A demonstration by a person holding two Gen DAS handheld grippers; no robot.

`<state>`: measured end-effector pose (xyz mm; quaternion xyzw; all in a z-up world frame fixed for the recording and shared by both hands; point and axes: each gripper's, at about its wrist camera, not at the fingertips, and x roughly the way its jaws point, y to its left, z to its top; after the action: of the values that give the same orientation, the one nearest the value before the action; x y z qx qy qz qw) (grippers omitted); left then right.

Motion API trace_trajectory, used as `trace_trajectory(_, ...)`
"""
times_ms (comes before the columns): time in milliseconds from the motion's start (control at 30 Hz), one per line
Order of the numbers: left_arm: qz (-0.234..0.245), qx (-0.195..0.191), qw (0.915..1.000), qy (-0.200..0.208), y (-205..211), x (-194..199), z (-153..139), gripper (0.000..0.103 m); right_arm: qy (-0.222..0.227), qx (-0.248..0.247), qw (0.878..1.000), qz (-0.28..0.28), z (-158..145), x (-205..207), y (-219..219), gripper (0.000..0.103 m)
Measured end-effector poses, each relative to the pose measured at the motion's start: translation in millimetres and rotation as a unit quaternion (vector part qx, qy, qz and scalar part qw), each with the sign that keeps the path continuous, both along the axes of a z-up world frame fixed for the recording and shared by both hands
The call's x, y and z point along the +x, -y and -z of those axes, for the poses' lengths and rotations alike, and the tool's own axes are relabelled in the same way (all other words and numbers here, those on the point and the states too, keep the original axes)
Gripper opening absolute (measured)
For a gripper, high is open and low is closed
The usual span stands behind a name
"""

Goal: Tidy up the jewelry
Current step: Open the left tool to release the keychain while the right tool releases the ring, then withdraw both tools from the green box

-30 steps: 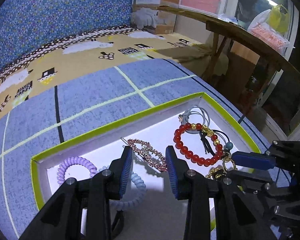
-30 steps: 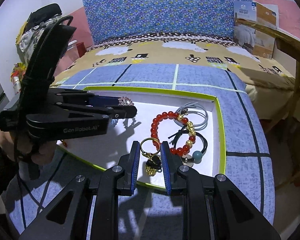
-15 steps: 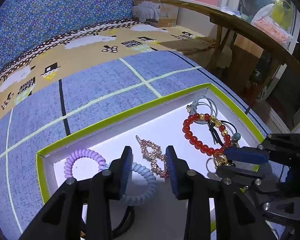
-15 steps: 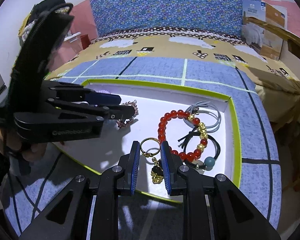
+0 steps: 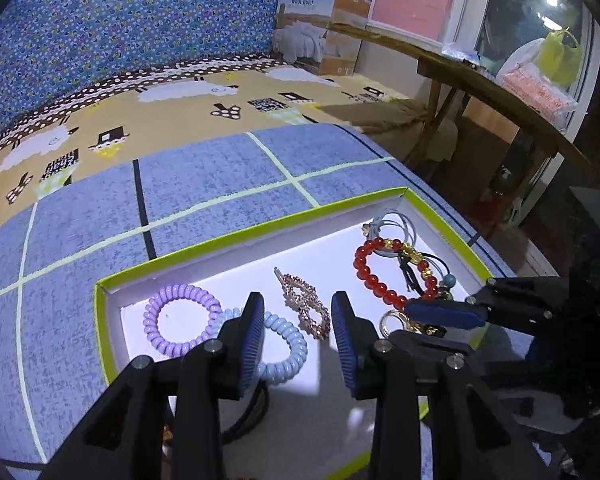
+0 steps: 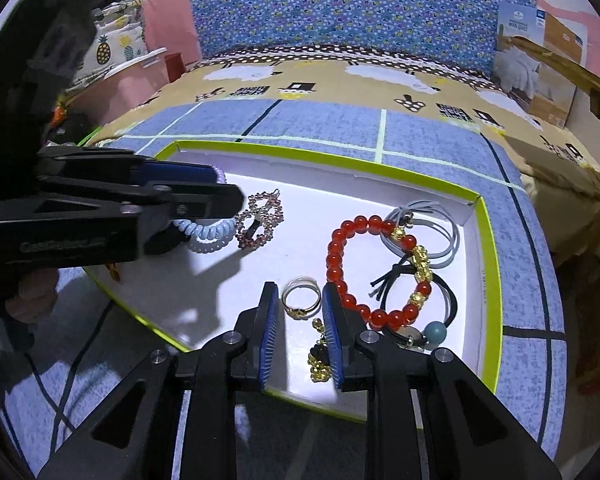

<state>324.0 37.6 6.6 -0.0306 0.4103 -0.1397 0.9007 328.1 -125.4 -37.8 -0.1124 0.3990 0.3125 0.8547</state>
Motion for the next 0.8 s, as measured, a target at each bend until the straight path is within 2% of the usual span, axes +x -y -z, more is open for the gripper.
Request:
trace_trajectory(200,-0.015,-0.005,0.9998,0.013,-7,-18,-7,0.036,0.006,0.009,1.0,0.009,-8,-9,7,0.031)
trace_trajectory(333,-0.029,-0.004,0.9989,0.037,-12,-42,-18,0.036,0.021,0.022,0.999,0.019,-20,-25,15,0.031)
trace_trajectory(800,-0.109,0.007,0.9909,0.08,-9,-142,-26,0.036,0.061,0.053,0.995,0.053,-49,-114,46,0.031)
